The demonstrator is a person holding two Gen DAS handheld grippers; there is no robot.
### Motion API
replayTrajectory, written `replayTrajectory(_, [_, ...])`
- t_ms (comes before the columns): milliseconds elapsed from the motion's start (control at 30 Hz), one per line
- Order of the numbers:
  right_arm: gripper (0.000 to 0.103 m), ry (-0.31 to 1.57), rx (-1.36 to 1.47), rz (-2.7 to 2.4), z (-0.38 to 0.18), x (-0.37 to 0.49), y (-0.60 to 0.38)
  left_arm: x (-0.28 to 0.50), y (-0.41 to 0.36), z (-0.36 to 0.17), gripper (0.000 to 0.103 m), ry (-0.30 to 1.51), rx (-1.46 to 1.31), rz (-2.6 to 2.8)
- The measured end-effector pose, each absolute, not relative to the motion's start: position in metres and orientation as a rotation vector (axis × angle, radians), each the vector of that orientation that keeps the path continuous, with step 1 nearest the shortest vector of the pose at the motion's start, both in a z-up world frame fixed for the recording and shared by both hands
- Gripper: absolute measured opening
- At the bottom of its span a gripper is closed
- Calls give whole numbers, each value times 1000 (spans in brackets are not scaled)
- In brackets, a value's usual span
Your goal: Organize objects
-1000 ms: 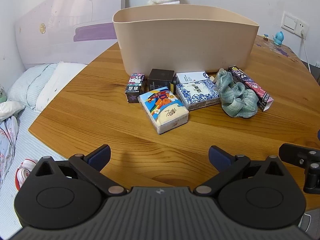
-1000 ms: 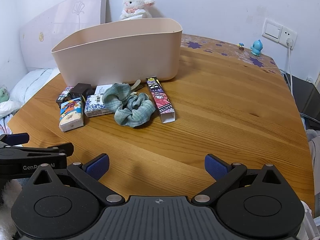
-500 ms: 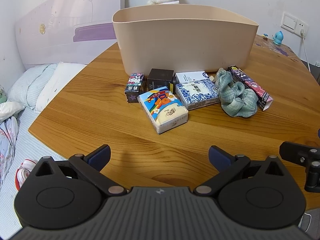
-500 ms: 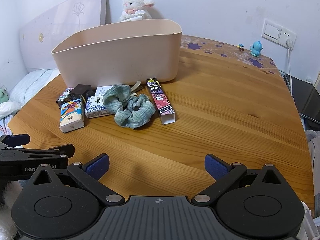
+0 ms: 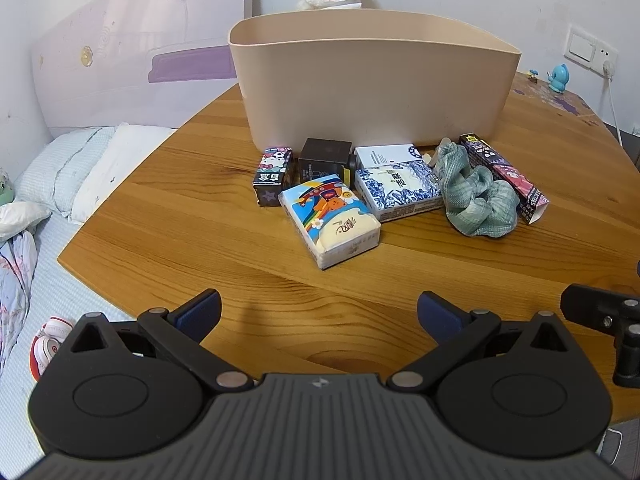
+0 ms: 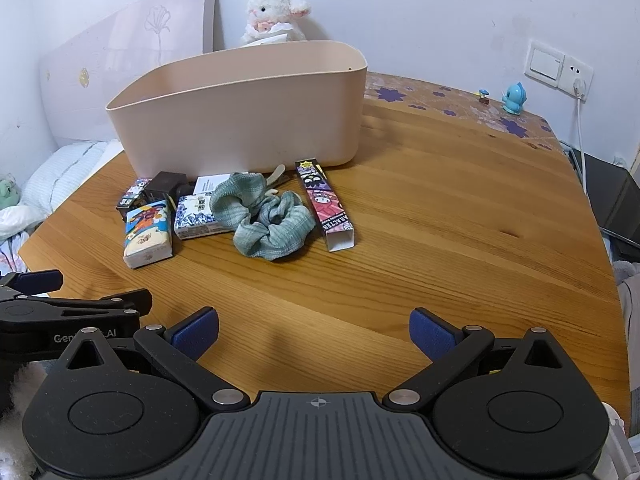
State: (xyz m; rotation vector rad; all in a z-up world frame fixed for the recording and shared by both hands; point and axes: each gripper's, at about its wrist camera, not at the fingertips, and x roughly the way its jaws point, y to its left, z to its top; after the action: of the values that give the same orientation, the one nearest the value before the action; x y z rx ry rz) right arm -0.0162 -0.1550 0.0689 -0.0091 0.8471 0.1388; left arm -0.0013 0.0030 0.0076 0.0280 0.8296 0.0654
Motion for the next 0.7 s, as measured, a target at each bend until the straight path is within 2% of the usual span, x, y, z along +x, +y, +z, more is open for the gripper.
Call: replayTrajectory(700, [103,821,-24,129,73,-13,-150,6,10,8,103,825,21,72])
